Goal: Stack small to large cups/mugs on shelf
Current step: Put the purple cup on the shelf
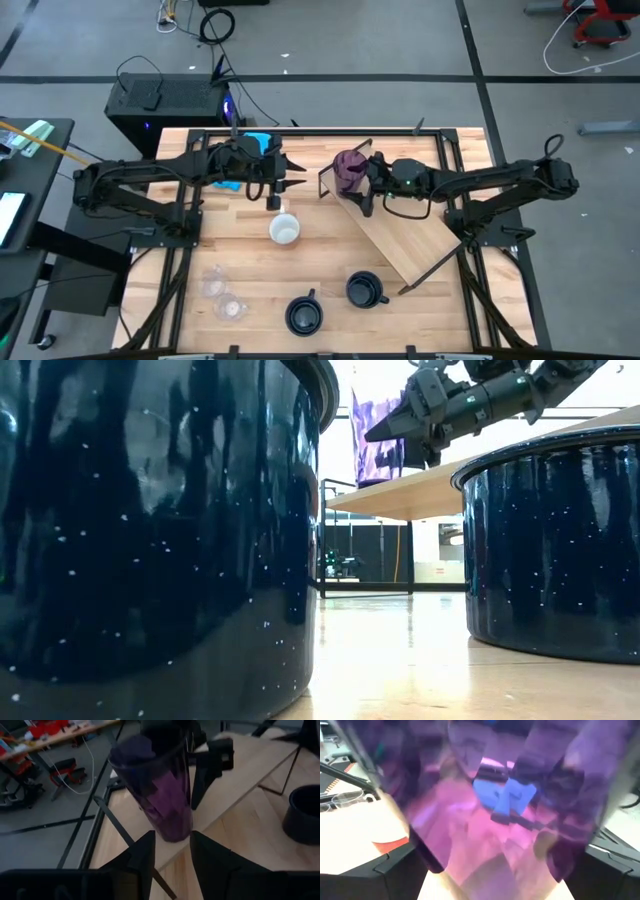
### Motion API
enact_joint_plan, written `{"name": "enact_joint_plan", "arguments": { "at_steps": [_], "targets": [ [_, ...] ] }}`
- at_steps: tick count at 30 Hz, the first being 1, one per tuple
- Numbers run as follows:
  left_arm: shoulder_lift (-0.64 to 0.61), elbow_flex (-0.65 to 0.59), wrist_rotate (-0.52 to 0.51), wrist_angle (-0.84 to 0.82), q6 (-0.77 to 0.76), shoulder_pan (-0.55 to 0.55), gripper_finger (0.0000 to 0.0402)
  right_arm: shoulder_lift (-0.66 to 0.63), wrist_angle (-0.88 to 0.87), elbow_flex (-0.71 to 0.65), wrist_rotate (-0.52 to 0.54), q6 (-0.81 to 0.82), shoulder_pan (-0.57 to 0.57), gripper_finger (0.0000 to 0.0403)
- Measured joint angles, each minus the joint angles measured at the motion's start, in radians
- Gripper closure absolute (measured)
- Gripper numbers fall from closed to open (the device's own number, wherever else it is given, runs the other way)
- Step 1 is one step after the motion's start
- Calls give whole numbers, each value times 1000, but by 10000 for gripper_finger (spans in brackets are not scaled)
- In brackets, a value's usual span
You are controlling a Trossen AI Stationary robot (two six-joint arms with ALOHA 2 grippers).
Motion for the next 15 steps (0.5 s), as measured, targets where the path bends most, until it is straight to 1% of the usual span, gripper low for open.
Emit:
{"name": "enact_joint_plan", "arguments": {
  "at_steps": [10, 15],
  "targets": [
    [-11, 0, 1, -31, -12, 0, 279, -92, -133, 0, -1, 47, 1, 3],
    [-11, 0, 0, -50, -15, 0, 278, -126, -188, 0, 0, 74, 19, 3]
  ]
}}
